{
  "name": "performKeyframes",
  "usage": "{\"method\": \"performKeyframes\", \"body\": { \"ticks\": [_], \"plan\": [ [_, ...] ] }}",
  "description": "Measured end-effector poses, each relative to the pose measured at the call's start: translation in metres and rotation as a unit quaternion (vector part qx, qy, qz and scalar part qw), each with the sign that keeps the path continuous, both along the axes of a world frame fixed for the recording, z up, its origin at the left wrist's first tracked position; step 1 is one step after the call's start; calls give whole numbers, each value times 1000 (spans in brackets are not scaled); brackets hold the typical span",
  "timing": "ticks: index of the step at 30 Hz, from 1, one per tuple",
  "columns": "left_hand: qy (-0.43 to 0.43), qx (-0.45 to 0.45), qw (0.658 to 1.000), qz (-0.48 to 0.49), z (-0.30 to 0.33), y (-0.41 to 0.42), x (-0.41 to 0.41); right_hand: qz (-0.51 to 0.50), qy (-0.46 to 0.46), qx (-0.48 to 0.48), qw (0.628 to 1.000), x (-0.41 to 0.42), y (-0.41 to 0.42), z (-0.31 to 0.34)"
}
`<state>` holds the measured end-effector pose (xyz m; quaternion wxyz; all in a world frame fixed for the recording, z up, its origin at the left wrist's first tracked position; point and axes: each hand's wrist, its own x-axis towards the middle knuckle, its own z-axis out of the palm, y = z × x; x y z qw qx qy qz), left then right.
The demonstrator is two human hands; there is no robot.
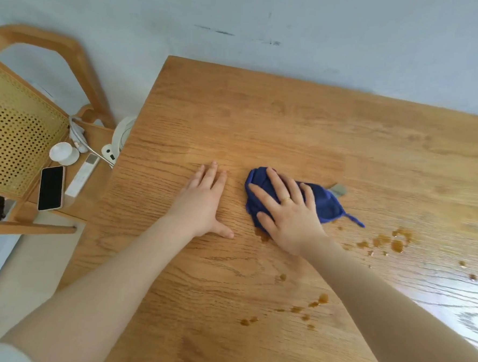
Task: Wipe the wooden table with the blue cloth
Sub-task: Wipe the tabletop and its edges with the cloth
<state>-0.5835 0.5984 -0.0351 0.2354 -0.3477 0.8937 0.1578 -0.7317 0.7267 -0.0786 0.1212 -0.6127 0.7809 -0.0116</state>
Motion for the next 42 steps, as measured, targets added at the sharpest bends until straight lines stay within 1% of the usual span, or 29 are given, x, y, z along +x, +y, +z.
{"method": "performKeyframes", "body": {
  "ticks": [2, 3, 7, 10, 13, 16, 18, 20, 23, 26, 27, 29, 31, 33, 36, 37, 39, 42],
  "plan": [
    [-2, -3, 1000, 1, 1, 0, -1, 19, -6, -1, 1000, -13, -5, 3],
    [-2, -4, 1000, 1, 0, 0, -2, 8, -1, -7, 1000, -20, -14, 4],
    [1, -5, 1000, 8, -4, 0, 0, -98, -8, -1, 995, -44, -55, 1],
    [9, -3, 1000, 12, -5, 1, 0, -123, -10, 4, 992, -39, -57, 2],
    [39, 20, 999, 16, -4, 2, 5, -107, 7, -1, 994, -20, -40, 1],
    [113, 72, 990, 52, 4, -3, 23, -95, 14, 1, 995, -2, -39, 5],
    [139, 65, 986, 68, 10, -12, 44, -79, 15, -2, 997, 17, -50, 6],
    [132, 42, 987, 79, 13, -26, 69, -51, 10, -10, 999, 44, -70, 6],
    [93, 10, 990, 102, 13, -50, 109, -5, -3, -21, 1000, 93, -107, 6],
    [74, -10, 992, 105, 9, -67, 148, 48, -1, -33, 998, 137, -151, 2],
    [73, -13, 992, 103, 5, -70, 159, 52, 2, -40, 998, 145, -167, 0],
    [69, -4, 993, 100, -2, -76, 174, 20, -5, -48, 999, 152, -199, -2],
    [79, 31, 990, 114, -10, -78, 181, -18, -10, -38, 999, 154, -218, -3],
    [95, 60, 985, 128, -14, -79, 184, -16, 1, -36, 999, 162, -211, -4],
    [117, 71, 983, 119, -16, -83, 186, 36, 11, -65, 997, 186, -162, -2],
    [124, 73, 983, 112, -16, -84, 187, 58, 15, -62, 996, 193, -142, -2],
    [115, 76, 986, 98, -15, -87, 187, 99, 24, -43, 994, 194, -114, -4],
    [85, 57, 992, 79, -15, -88, 187, 139, 40, -32, 989, 176, -116, -6]
  ]
}}
